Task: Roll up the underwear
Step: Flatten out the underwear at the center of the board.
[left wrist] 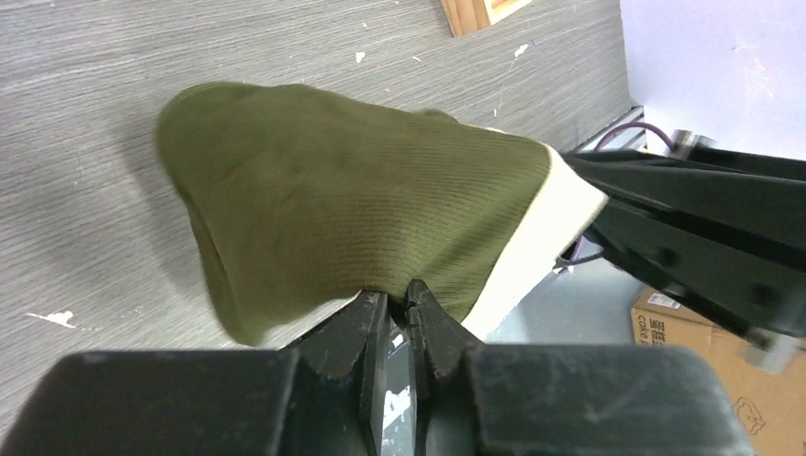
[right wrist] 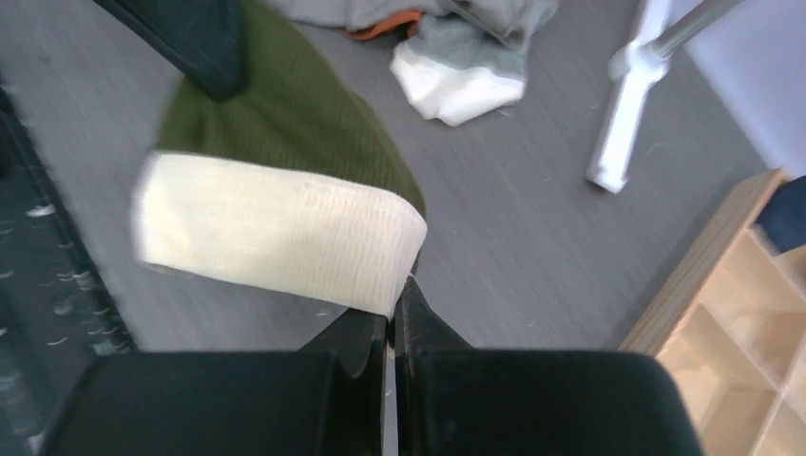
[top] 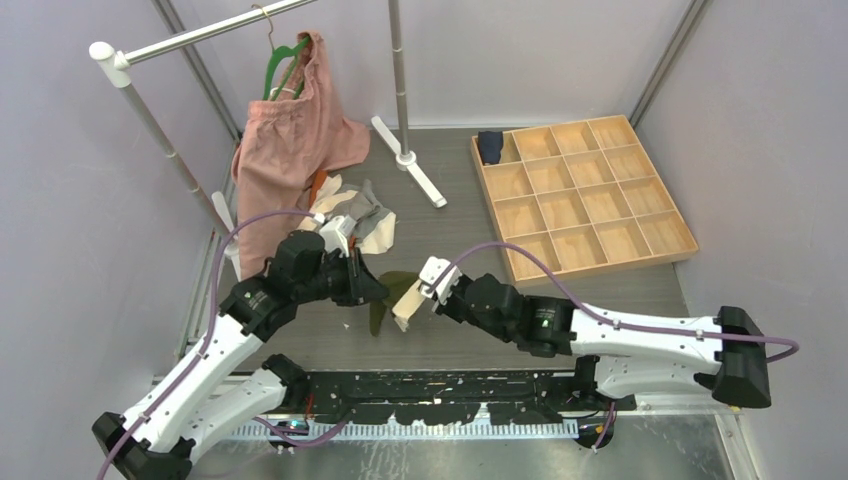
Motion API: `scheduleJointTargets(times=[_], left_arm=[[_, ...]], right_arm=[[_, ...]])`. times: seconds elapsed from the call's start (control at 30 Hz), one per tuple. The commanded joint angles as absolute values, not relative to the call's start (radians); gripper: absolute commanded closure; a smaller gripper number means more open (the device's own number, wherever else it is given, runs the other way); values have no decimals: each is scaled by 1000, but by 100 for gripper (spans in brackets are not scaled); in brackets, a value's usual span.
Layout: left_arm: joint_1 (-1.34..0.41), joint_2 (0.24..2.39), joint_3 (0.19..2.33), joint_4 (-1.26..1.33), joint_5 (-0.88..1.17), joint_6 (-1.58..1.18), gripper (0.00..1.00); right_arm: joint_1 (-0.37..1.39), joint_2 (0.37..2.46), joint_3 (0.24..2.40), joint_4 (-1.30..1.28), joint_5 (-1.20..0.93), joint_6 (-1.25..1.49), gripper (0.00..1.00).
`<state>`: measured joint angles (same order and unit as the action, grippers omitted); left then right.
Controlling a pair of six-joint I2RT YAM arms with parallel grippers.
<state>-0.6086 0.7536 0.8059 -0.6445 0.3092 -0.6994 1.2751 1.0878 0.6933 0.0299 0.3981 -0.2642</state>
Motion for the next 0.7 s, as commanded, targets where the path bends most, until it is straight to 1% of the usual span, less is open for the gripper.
scheduleJointTargets(times=[0.0, 0.1, 0.17, 0.2, 0.23, 0.3, 0.4, 0.47, 0.53, 0.6, 0.67], left_arm=[[-613, 796, 790, -583, 293, -692, 86], [-613, 856, 786, -530, 289, -678, 86], [-611, 901, 796, -515, 254, -661, 85], [-611, 921, 807, -517, 221, -652, 81], [-611, 939, 819, -526, 174, -643, 75], [-611, 970, 848, -557, 78, -621, 68], [-609, 974, 869, -604, -58, -613, 53], [-610, 937, 853, -601, -67, -600, 43], [-611, 909, 825, -583, -45, -581, 36], [-613, 892, 789, -555, 8, -570, 29], [-628, 883, 739, -505, 70, -566, 20]], right_arm=[[1279, 1082, 900, -411, 282, 68, 99], [1279, 1170, 1058, -623, 107, 219, 99], [1279, 1233, 1130, -677, 2, 264, 99], [1279, 1261, 1150, -696, -36, 269, 99], [1278, 1280, 1155, -694, -47, 278, 99], [1251, 1322, 1145, -679, -45, 298, 99], [1103, 1367, 1119, -691, -93, 401, 99], [964, 1363, 1067, -672, -92, 468, 99], [865, 1357, 1013, -664, -99, 503, 99], [807, 1354, 986, -653, -118, 515, 99], [774, 1360, 976, -652, -143, 517, 99]])
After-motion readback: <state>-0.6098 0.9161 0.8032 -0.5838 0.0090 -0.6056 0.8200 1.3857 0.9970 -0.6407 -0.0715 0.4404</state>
